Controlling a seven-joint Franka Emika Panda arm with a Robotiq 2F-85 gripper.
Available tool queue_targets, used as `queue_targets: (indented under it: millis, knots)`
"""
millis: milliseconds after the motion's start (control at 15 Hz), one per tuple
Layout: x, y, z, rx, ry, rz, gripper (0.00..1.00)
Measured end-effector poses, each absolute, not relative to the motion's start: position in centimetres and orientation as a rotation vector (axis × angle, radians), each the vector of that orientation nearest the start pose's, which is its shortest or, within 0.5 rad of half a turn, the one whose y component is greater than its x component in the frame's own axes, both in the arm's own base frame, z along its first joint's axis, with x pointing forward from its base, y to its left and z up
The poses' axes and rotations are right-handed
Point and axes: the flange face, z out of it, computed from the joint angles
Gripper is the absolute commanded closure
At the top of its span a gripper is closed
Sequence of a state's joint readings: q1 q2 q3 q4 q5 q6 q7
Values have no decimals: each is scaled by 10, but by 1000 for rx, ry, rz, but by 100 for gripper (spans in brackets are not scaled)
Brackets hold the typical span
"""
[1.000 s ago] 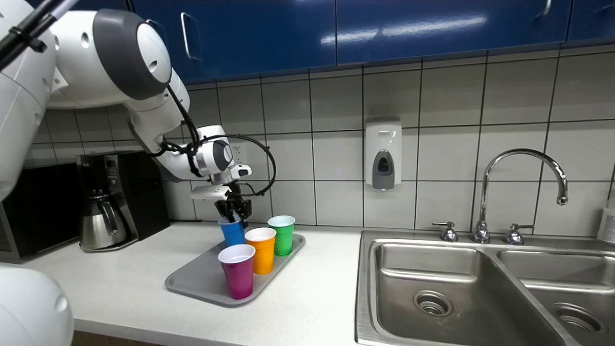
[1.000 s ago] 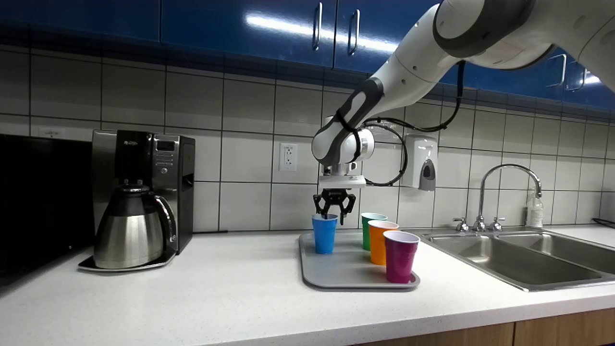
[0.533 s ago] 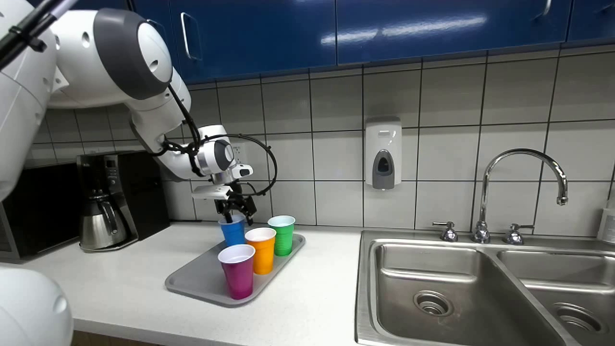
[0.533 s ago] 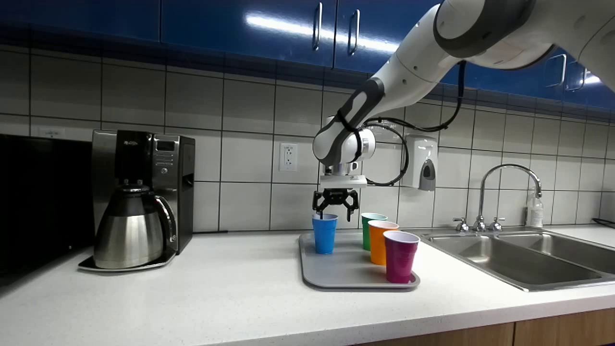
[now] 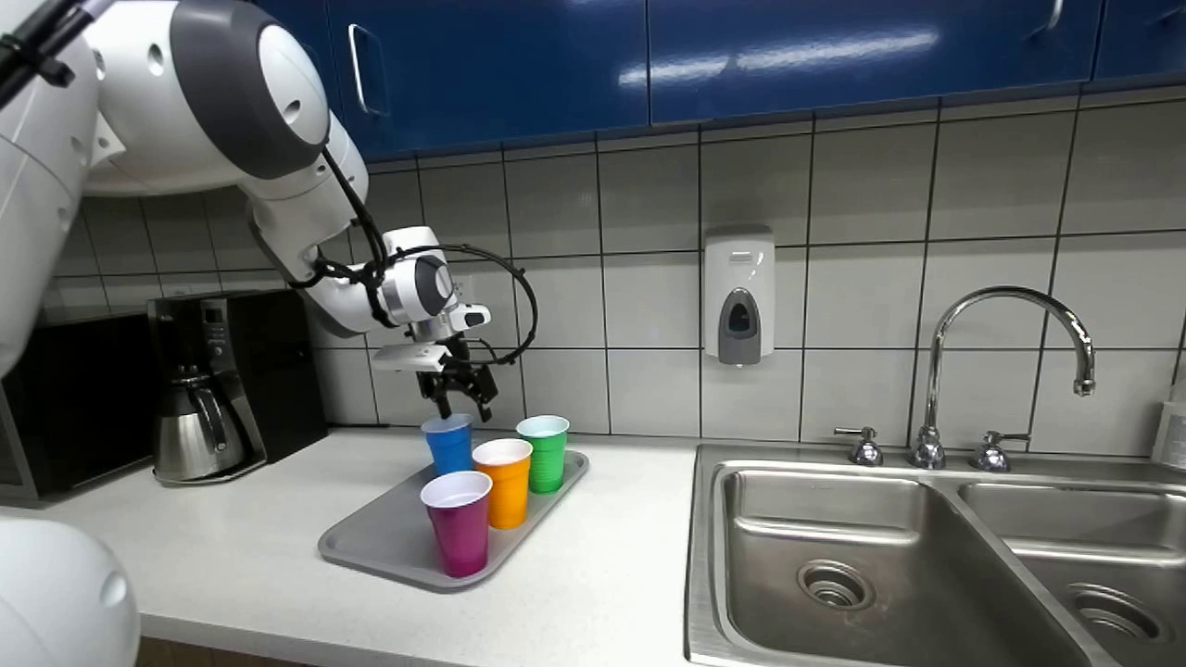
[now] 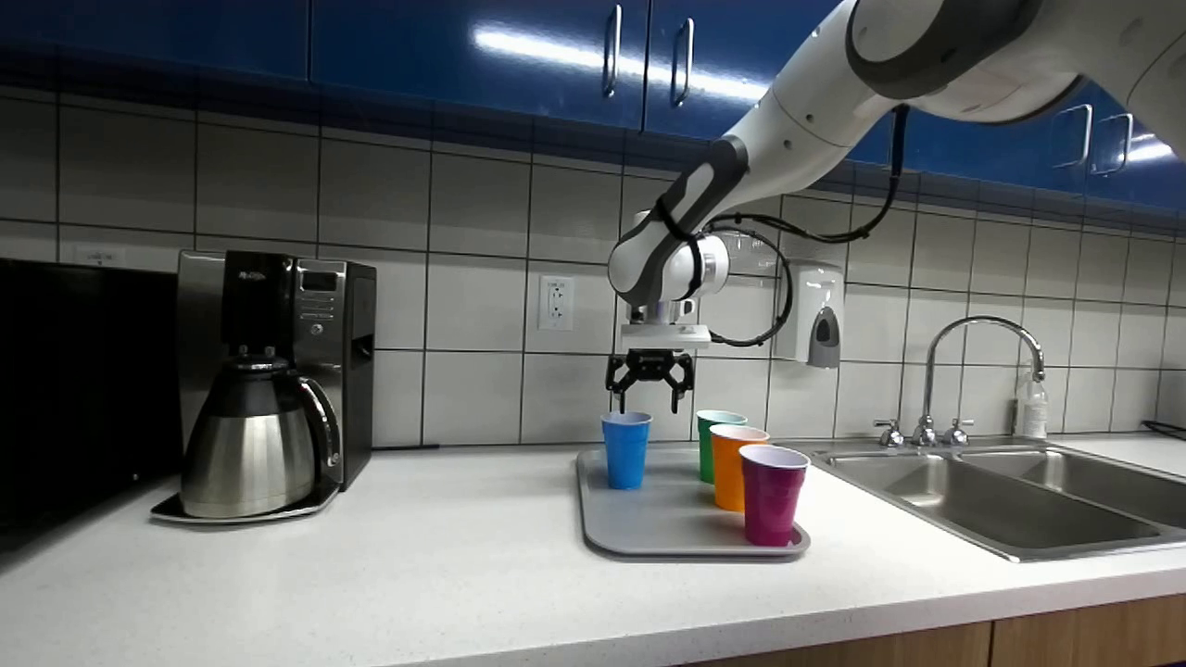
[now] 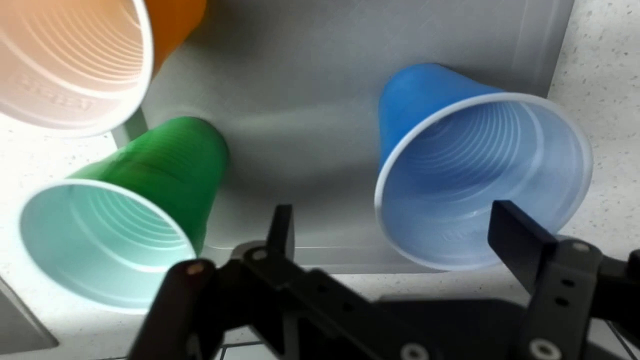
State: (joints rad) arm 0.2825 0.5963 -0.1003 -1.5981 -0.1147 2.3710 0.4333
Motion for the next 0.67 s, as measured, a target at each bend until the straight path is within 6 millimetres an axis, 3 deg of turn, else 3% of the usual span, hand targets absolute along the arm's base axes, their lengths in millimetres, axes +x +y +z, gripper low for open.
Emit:
queue_targets:
  millis: [667]
  knots:
    - [691,140,342,-3166,243,-404,0]
